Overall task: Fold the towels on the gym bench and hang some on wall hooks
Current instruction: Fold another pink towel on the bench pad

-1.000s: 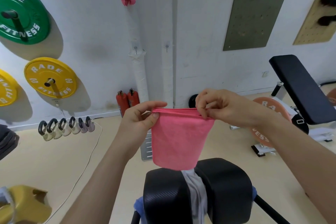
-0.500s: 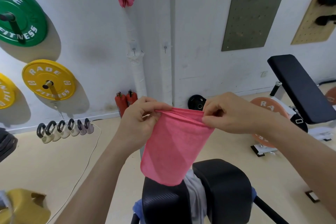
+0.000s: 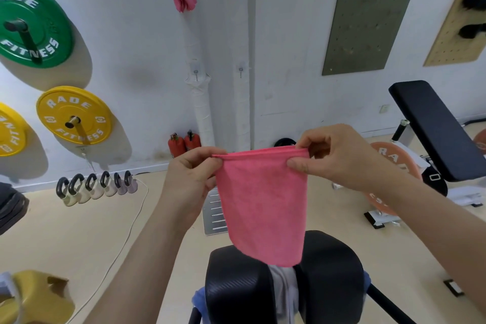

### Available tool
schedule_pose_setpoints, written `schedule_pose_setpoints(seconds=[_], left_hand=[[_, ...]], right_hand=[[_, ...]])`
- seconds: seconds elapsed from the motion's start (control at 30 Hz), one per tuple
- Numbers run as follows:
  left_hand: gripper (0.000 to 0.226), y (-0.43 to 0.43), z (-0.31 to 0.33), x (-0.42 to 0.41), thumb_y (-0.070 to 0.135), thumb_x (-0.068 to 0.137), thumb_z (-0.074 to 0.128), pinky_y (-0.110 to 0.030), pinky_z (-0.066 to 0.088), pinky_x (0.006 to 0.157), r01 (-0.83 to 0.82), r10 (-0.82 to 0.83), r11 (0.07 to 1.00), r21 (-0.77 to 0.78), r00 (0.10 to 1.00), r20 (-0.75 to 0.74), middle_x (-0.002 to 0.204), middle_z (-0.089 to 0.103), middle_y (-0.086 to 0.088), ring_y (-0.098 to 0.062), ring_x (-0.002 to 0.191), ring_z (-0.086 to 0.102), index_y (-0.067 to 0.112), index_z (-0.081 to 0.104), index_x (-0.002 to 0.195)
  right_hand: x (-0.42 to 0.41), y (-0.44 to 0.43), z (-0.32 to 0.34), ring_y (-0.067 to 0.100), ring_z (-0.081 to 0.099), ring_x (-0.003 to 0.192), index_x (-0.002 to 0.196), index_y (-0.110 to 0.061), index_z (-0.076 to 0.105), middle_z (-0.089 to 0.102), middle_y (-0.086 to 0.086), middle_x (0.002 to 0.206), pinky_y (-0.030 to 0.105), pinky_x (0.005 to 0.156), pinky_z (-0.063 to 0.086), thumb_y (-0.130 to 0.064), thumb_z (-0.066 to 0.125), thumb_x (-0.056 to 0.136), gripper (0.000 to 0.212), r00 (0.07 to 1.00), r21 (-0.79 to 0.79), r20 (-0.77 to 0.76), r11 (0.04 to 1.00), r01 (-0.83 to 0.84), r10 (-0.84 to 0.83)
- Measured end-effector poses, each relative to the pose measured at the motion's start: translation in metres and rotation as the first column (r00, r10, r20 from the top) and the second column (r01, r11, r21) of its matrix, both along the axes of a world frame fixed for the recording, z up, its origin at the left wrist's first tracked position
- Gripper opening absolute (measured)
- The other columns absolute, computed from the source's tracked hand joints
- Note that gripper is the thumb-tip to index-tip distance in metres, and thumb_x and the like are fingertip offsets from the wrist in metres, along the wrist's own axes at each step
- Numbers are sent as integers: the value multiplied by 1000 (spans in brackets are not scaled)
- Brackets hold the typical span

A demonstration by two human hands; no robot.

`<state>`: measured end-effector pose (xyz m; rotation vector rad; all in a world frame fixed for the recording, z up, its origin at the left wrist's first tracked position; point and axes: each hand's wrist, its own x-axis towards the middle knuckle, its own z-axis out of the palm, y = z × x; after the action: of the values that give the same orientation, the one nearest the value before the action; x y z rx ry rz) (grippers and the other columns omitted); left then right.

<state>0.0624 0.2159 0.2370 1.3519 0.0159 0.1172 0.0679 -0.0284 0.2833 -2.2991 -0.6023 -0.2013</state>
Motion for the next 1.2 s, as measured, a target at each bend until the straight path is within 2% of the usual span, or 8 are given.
schedule_pose_setpoints(seconds=[0.13, 0.27, 0.33, 0.57, 0.67, 0.8, 0.97, 1.2], left_hand=[[28, 10, 0, -4, -9, 86, 54, -23, 54, 60, 150, -165, 978, -142, 982, -96, 75, 68, -6, -12, 60, 63, 4, 67, 107], [28, 21, -4, -15, -7, 80, 66, -22, 54, 76, 86, -69, 948, 306, 995, -66, 81, 74, 0, -12, 76, 69, 10, 73, 101], [25, 22, -7, -21, -3, 76, 69, -15, 51, 69, 2, -6, 860, 510, 1000, 7, 76, 74, 5, -5, 73, 68, 18, 76, 88], [20, 21, -27, 9, 2, 77, 61, -7, 32, 42, -47, 61, 752, 658, 998, 2, 57, 60, 9, 1, 40, 43, 18, 72, 74], [20, 24, -36, 40, -3, 79, 56, -8, 35, 45, -67, 126, 832, 551, 990, -69, 61, 64, 2, -2, 49, 53, 11, 71, 78], [25, 26, -50, 81, -8, 81, 50, -19, 50, 54, -103, 172, 922, 372, 972, -159, 67, 69, -7, -14, 61, 66, 8, 69, 83], [26, 28, -54, 113, -12, 81, 50, -27, 58, 65, -158, 191, 949, 272, 977, -98, 71, 67, -7, -17, 62, 67, 4, 69, 87], [38, 46, -119, 80, -12, 76, 61, -25, 55, 73, -7, 70, 886, 463, 990, -121, 75, 73, -2, -15, 72, 65, 23, 75, 72]], right_hand=[[-3, 5, 2, 1, 46, 46, 69, -16, 66, 55, -10, 55, 10, 49, 37, -21, 78, 76, 15, 999, -17, 23, 999, 45, -44], [-7, 12, 1, 0, 47, 55, 77, -19, 59, 56, -9, 63, 12, 56, 41, -17, 82, 71, 24, 998, -108, 46, 993, 57, -53], [-8, 17, -2, 3, 48, 57, 87, -24, 57, 57, -7, 67, 15, 57, 40, -17, 82, 71, 30, 999, -143, -12, 989, 37, -39], [25, 35, -31, 3, 55, 71, 84, -23, 68, 59, -15, 77, 15, 60, 40, -21, 74, 79, 8, 984, -410, -132, 911, 55, -119], [57, 40, -52, 18, 67, 75, 78, -13, 59, 66, 5, 84, 32, 69, 60, -2, 70, 81, 16, 925, -34, -373, 997, 71, -79], [101, 49, -77, 22, 66, 71, 75, -7, 54, 60, 14, 72, 32, 67, 62, 15, 62, 82, 25, 836, 422, -548, 873, 244, 31], [135, 57, -96, 16, 67, 79, 79, -18, 65, 68, 3, 76, 28, 81, 58, 13, 64, 81, 31, 893, 452, -449, 861, 233, -6], [85, 62, -155, -1, 63, 85, 80, -24, 71, 70, -7, 91, 13, 77, 48, 0, 68, 82, 25, 867, 352, -482, 879, 322, -124]])
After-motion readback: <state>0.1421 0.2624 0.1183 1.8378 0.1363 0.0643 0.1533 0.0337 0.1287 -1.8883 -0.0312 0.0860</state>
